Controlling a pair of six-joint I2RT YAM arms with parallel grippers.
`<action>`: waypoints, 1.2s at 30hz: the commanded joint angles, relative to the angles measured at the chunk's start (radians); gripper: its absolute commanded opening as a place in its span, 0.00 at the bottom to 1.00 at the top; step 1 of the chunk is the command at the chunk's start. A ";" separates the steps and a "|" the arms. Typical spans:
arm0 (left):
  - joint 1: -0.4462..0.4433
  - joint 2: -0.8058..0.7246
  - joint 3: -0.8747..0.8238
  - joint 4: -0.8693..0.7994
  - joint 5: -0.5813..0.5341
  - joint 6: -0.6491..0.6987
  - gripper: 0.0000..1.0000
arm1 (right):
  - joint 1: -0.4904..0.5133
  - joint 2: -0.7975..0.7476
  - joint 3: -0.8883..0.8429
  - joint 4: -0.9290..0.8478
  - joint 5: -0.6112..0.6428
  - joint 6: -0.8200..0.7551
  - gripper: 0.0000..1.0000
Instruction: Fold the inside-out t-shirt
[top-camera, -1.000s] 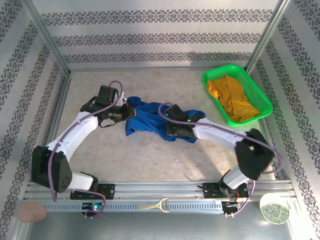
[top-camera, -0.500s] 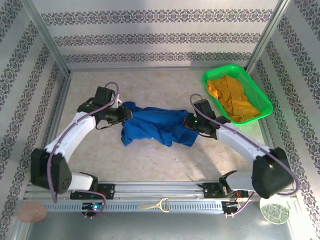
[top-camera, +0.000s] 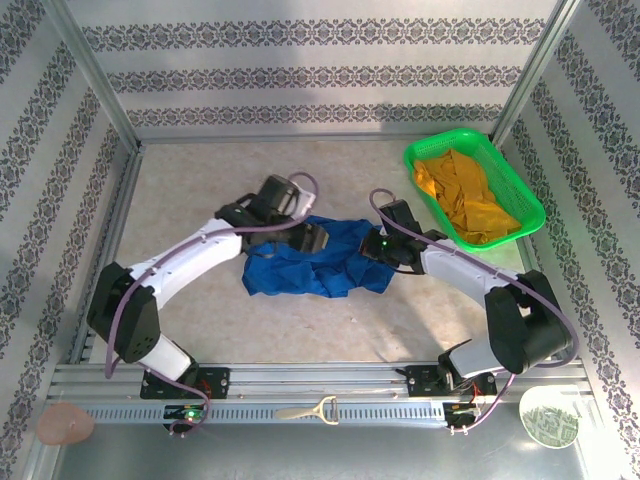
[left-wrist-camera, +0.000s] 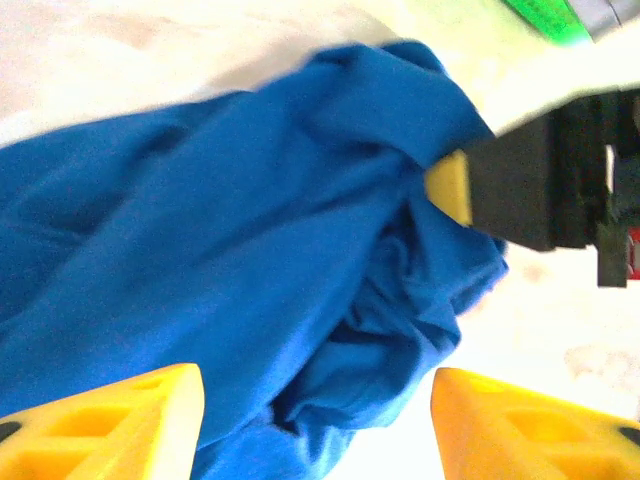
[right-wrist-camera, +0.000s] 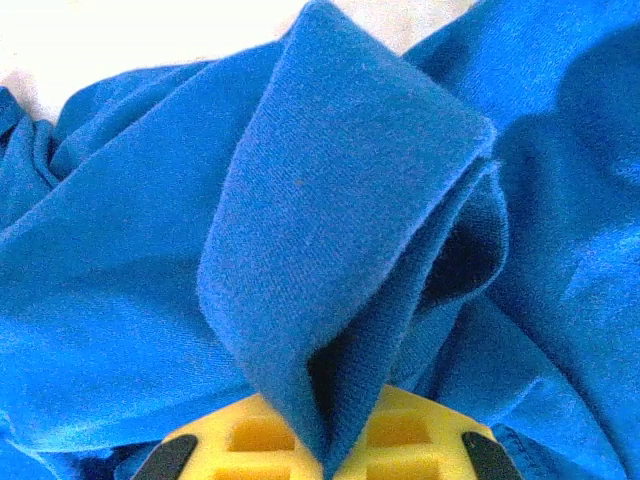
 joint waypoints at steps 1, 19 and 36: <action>-0.041 0.052 -0.037 0.087 -0.110 0.129 0.64 | -0.015 -0.038 -0.023 0.019 -0.017 0.005 0.00; -0.019 0.304 0.168 0.042 -0.127 0.147 0.00 | -0.047 -0.063 -0.078 0.032 -0.009 0.015 0.00; 0.016 0.116 0.339 -0.168 0.228 -0.161 0.00 | 0.183 -0.356 0.031 -0.178 0.238 0.046 0.71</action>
